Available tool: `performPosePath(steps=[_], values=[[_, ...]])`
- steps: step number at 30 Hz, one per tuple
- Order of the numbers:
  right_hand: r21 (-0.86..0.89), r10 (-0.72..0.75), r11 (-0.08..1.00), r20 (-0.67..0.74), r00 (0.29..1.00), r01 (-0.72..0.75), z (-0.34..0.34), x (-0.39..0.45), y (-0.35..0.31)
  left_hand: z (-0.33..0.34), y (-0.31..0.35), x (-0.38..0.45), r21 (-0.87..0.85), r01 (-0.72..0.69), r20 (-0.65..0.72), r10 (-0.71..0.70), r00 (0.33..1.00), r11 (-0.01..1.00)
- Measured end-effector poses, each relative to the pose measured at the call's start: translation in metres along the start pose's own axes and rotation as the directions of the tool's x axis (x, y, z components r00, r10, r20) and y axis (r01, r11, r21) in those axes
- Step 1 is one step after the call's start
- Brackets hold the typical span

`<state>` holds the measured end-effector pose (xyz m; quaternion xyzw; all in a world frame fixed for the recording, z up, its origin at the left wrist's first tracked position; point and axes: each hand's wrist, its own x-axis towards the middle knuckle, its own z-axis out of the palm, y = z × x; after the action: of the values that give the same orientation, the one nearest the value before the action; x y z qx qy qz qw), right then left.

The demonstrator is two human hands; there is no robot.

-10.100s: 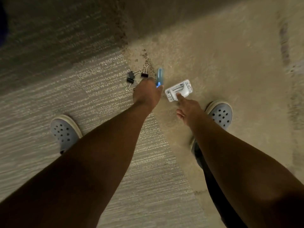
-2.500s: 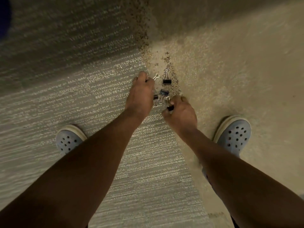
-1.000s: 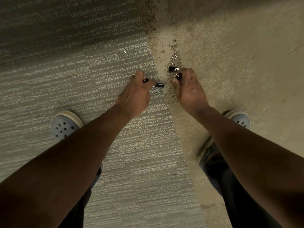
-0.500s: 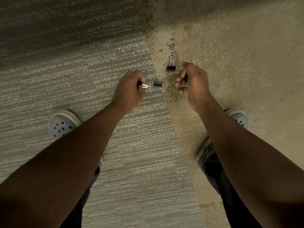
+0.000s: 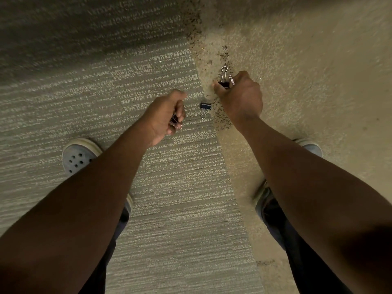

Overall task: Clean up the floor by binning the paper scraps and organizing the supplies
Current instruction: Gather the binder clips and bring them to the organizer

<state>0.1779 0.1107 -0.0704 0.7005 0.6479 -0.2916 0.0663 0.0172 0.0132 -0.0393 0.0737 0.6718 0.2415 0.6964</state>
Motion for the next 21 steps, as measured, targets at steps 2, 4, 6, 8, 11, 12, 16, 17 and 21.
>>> performPosePath(steps=[2,4,6,8,11,12,16,17,21], values=[[0.003,-0.002,1.000,0.007,1.000,0.002,0.001,0.002,-0.002,0.011,-0.002,0.004,0.310,-0.090,-0.173,0.150,0.974,0.946],[0.037,-0.008,0.999,0.045,0.999,0.006,0.000,0.004,-0.004,0.025,-0.006,0.010,0.621,-0.134,-0.241,0.350,0.905,0.772],[0.151,-0.003,0.988,0.103,0.995,-0.013,-0.005,0.003,-0.002,0.041,-0.005,0.014,0.789,-0.082,-0.244,0.433,0.868,0.609],[0.330,0.003,0.943,0.134,0.991,-0.047,-0.010,-0.001,0.002,0.055,-0.005,0.020,0.849,-0.014,-0.267,0.452,0.851,0.528],[0.459,-0.026,0.887,0.164,0.986,-0.053,-0.017,-0.012,0.015,0.068,-0.009,0.027,0.866,0.020,-0.300,0.487,0.820,0.500],[0.471,-0.049,0.881,0.186,0.981,-0.046,-0.019,-0.016,0.019,0.070,-0.010,0.028,0.863,0.012,-0.302,0.498,0.813,0.504],[0.611,-0.108,0.782,0.328,0.938,-0.123,-0.028,-0.033,0.034,0.074,-0.010,0.022,0.822,-0.078,-0.265,0.500,0.825,0.564],[0.665,-0.129,0.730,0.362,0.923,-0.158,-0.032,-0.037,0.035,0.072,-0.008,0.017,0.782,-0.108,-0.268,0.488,0.830,0.614],[0.775,-0.195,0.563,0.462,0.865,-0.287,-0.065,-0.055,0.017,0.064,0.019,-0.026,0.450,-0.220,-0.399,0.415,0.818,0.866]])
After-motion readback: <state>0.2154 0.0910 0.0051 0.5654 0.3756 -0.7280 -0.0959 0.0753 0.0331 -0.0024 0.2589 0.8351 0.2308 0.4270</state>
